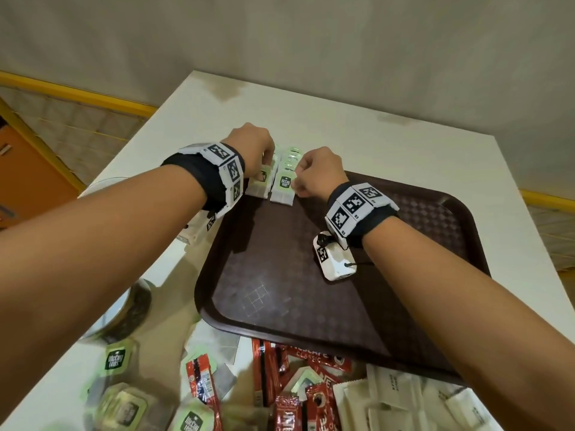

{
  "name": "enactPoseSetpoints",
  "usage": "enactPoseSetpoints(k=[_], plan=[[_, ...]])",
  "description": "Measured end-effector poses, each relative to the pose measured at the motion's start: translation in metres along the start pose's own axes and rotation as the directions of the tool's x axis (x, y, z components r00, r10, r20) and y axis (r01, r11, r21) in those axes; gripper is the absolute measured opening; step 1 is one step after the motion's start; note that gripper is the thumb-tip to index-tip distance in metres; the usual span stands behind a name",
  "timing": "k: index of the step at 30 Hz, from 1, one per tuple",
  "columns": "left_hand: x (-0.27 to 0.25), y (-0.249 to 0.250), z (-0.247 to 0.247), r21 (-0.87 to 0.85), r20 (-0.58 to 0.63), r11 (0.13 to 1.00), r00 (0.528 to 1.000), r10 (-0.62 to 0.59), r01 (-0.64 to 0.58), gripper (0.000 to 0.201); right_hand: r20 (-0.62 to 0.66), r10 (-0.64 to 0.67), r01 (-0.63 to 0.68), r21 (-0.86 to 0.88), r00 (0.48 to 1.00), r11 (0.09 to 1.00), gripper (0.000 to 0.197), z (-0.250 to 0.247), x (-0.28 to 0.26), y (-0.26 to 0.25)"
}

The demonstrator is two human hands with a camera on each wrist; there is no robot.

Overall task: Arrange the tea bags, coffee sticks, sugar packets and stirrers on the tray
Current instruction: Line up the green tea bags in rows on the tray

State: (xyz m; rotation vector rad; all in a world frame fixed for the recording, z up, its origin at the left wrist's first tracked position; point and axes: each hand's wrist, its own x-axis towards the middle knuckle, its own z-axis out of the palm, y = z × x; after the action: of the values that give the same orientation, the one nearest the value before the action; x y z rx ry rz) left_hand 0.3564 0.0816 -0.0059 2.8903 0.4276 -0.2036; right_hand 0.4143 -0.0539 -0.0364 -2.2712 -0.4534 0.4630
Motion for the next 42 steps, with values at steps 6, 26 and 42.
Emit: enactPoseSetpoints(k=[6,26,42], plan=[[-0.001,-0.003,0.007,-0.016,-0.008,1.0,1.0,-0.015,0.015,0.027,-0.04,0.02,-0.021,-0.039,0.999,0.999,0.02,0.007,0.006,-0.001],[0.012,-0.023,0.014,-0.303,0.027,0.93,0.977,-0.209,0.208,0.041,-0.171,0.114,-0.114,0.005,0.979,0.993,0.035,0.005,0.009,-0.016],[-0.018,-0.015,0.008,-0.042,0.095,0.989,0.986,-0.138,0.142,0.045,-0.018,0.103,-0.103,-0.318,0.995,0.943,0.047,0.016,-0.024,-0.016]])
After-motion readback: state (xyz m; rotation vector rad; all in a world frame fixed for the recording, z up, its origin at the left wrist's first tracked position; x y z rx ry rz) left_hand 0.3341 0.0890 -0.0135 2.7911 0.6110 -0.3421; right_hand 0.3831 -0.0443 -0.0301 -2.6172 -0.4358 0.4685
